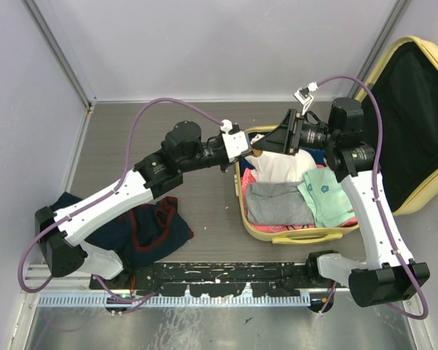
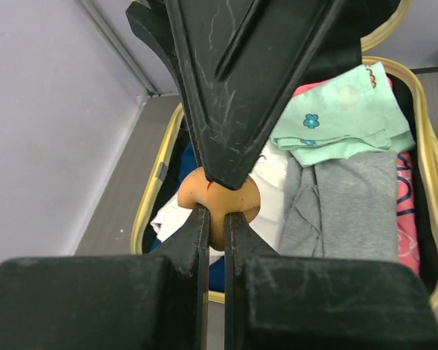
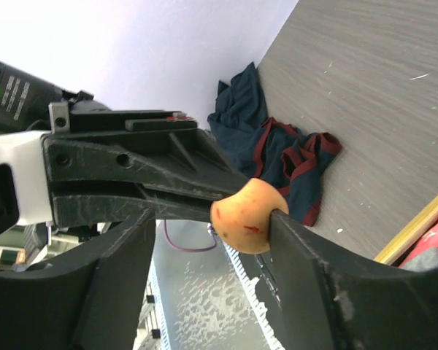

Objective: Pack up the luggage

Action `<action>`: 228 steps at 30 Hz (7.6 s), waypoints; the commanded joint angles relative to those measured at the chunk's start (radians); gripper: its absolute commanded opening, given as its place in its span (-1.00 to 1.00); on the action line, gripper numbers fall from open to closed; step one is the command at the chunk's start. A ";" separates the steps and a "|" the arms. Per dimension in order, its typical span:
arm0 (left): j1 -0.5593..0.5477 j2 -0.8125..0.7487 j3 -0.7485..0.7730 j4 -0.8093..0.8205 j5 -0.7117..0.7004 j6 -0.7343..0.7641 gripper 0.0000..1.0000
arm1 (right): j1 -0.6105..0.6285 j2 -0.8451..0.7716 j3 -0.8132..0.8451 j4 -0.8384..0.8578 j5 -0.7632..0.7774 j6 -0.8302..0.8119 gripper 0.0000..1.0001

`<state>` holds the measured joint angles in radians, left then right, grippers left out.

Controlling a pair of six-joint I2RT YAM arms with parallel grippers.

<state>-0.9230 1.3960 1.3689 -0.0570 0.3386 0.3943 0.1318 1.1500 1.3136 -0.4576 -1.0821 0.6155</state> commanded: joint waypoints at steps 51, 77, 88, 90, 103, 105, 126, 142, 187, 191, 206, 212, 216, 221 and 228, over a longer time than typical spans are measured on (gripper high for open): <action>0.230 0.110 -0.022 -0.232 -0.004 -0.147 0.96 | -0.384 0.481 0.081 -0.181 1.000 -1.134 -0.37; 0.280 0.063 -0.059 -0.219 -0.007 -0.200 0.96 | -0.361 0.461 0.860 -0.708 0.887 -1.187 0.91; 0.296 0.051 -0.062 -0.196 -0.024 -0.273 0.96 | -0.345 0.404 0.982 -0.481 1.305 -1.457 0.91; 0.298 0.048 -0.060 -0.189 -0.026 -0.279 0.96 | -0.345 0.412 0.981 -0.418 1.396 -1.532 0.91; 0.300 0.033 -0.094 -0.138 -0.017 -0.326 0.96 | -0.422 0.481 0.986 -0.226 1.486 -1.736 0.70; 0.300 0.034 -0.089 -0.140 -0.018 -0.323 0.96 | -0.455 0.493 0.985 -0.224 1.463 -1.738 0.58; 0.317 0.045 -0.052 -0.177 -0.030 -0.328 0.96 | -0.418 0.342 0.755 -0.210 1.353 -1.637 -0.93; 0.363 0.094 0.018 -0.200 0.032 -0.498 0.96 | 0.137 0.118 0.415 -0.141 1.469 -1.448 -0.81; 0.388 0.107 -0.267 -0.083 0.233 -0.548 0.57 | -0.730 0.389 0.456 -0.593 0.619 -1.180 0.12; 0.424 0.112 -0.286 -0.092 0.241 -0.581 0.55 | -0.820 0.441 0.365 -0.550 0.718 -1.284 0.01; 0.536 0.097 -0.345 -0.121 0.266 -0.696 0.50 | -0.878 0.384 -0.225 -0.437 0.637 -1.520 -0.05; 0.621 0.062 -0.393 -0.138 0.284 -0.739 0.50 | -0.821 0.313 -0.377 -0.460 0.579 -1.527 -0.05; 0.680 0.043 -0.412 -0.154 0.288 -0.764 0.53 | -0.739 0.254 -0.427 -0.470 0.533 -1.485 -0.04; 0.782 0.029 -0.408 -0.221 0.258 -0.813 0.54 | -0.545 0.156 -0.468 -0.421 0.522 -1.346 -0.01; 0.920 0.018 -0.383 -0.375 0.186 -0.832 0.57 | -0.328 0.038 -0.498 -0.368 0.574 -1.270 0.05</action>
<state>-0.0574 1.4609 0.9565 -0.3248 0.5758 -0.4141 -0.2958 1.2583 0.8207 -0.8307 -0.4419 -0.6548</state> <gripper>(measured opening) 0.781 0.517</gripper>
